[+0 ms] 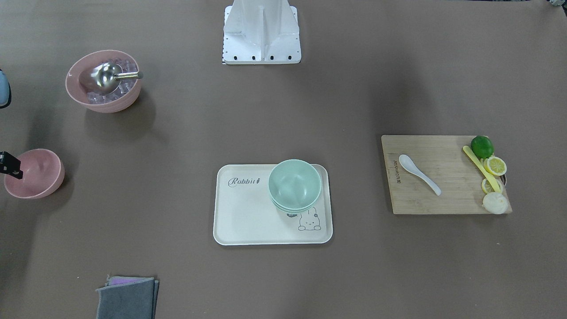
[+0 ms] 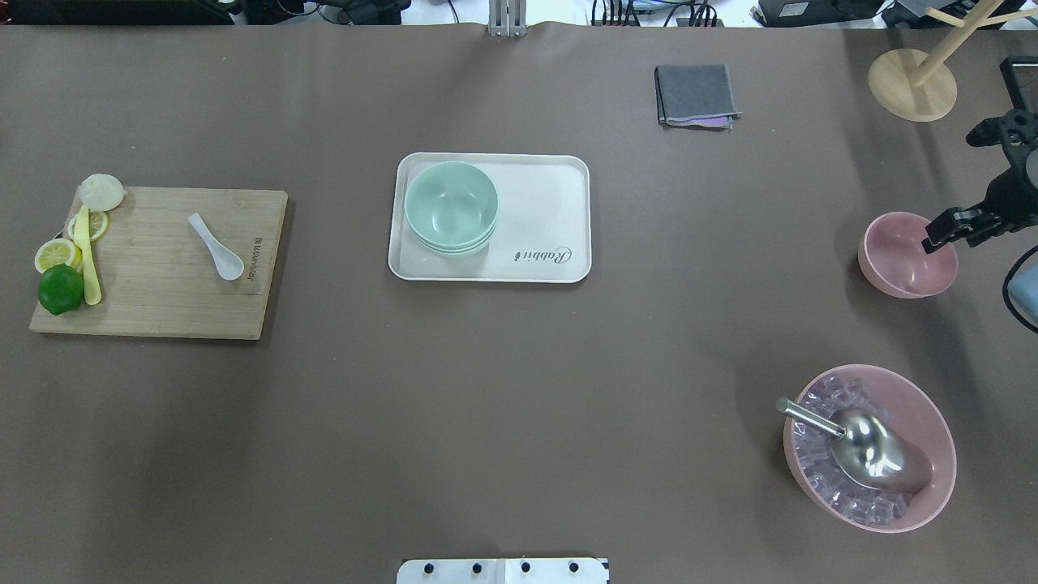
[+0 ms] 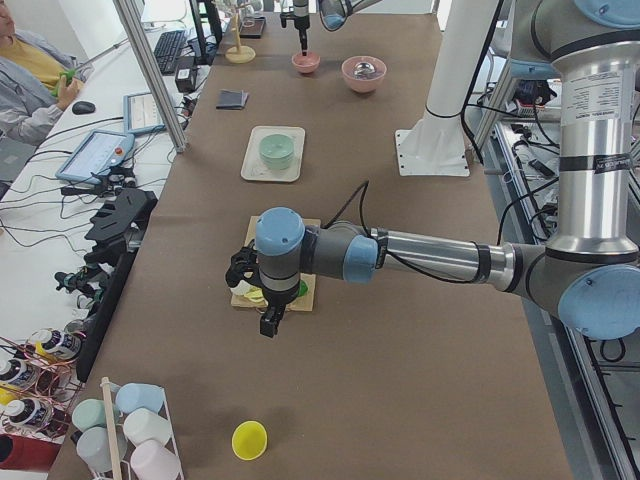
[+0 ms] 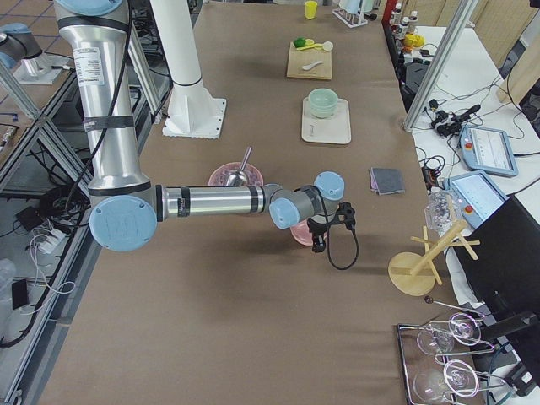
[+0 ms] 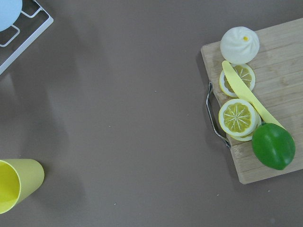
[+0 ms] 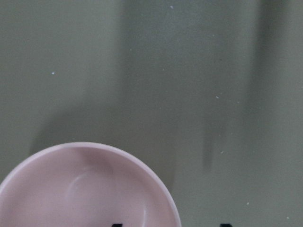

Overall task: Stack pink bowl on green and place spoon
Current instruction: 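Reach the right gripper down and grasp the pink bowl rim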

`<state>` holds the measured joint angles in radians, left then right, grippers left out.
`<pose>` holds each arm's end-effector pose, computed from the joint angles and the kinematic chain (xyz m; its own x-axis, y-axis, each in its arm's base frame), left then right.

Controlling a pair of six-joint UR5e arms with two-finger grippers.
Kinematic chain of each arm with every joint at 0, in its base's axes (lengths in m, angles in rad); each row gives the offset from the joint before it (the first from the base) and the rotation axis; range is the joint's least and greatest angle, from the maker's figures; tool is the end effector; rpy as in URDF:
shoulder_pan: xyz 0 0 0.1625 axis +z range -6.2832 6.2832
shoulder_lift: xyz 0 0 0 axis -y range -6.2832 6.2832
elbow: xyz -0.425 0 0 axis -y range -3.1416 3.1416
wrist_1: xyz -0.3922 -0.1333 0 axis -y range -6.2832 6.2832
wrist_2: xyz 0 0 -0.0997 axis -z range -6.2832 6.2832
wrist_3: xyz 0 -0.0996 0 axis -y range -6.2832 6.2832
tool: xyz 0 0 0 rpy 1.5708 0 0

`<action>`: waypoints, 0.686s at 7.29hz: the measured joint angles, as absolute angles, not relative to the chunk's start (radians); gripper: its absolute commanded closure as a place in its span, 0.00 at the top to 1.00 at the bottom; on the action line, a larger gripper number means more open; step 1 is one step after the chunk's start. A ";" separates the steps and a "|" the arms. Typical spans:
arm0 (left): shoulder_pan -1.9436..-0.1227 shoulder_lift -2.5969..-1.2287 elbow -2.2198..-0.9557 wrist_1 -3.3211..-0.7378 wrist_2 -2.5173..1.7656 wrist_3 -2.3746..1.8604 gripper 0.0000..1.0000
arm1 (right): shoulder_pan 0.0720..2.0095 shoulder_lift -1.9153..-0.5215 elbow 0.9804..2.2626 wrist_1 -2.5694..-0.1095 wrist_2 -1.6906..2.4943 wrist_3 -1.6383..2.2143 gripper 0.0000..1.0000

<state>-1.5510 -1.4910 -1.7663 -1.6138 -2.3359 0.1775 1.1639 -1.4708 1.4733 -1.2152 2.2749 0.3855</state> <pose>-0.0551 -0.4667 0.5961 0.7043 0.2961 -0.6453 -0.1462 0.9499 0.2763 -0.1563 -0.5366 0.6206 0.7048 -0.1492 0.6936 0.1140 0.9888 0.0968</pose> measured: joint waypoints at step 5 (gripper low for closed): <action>-1.534 -1.512 -1.763 -1.615 -2.339 0.048 0.98 | 1.153 -1.476 1.471 -1.216 2.276 0.389 0.00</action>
<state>-1.5335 -1.5118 -1.7634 -1.6148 -2.3392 0.0478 1.1527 -1.4761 1.4708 -1.2158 2.2755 0.3894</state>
